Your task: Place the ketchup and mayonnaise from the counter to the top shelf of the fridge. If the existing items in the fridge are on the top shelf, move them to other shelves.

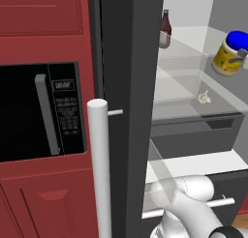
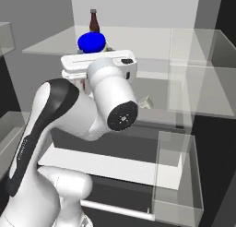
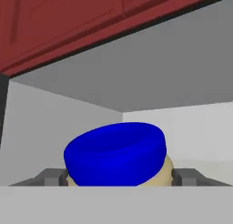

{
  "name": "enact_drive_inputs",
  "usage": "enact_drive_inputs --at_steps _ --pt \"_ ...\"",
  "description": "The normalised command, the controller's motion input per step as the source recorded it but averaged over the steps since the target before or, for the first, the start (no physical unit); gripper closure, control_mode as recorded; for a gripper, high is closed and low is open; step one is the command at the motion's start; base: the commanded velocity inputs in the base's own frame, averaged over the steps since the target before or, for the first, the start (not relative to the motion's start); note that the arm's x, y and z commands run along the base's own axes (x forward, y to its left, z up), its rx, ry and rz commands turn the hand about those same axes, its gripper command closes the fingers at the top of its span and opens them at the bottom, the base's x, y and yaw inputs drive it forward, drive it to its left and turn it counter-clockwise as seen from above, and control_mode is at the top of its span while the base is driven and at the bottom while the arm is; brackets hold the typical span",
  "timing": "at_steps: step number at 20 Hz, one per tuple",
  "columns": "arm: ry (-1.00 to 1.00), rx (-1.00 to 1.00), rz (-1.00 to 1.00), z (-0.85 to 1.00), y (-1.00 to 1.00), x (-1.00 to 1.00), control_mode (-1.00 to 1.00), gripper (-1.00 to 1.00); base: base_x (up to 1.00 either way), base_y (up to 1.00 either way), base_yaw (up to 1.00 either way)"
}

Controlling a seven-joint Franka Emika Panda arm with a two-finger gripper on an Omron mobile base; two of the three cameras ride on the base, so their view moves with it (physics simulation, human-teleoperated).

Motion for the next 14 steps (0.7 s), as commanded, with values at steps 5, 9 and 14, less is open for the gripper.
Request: enact_drive_inputs --at_steps 5,9,14 --pt "-0.02 0.01 -0.01 0.36 -0.26 0.76 -1.00 1.00 0.00 0.00 0.00" --pt "0.03 0.02 0.00 0.14 -0.47 0.84 -1.00 1.00 0.00 0.00 0.00" --pt "0.02 0.00 -0.02 0.06 -0.06 0.97 -1.00 1.00 0.00 0.00 0.00"
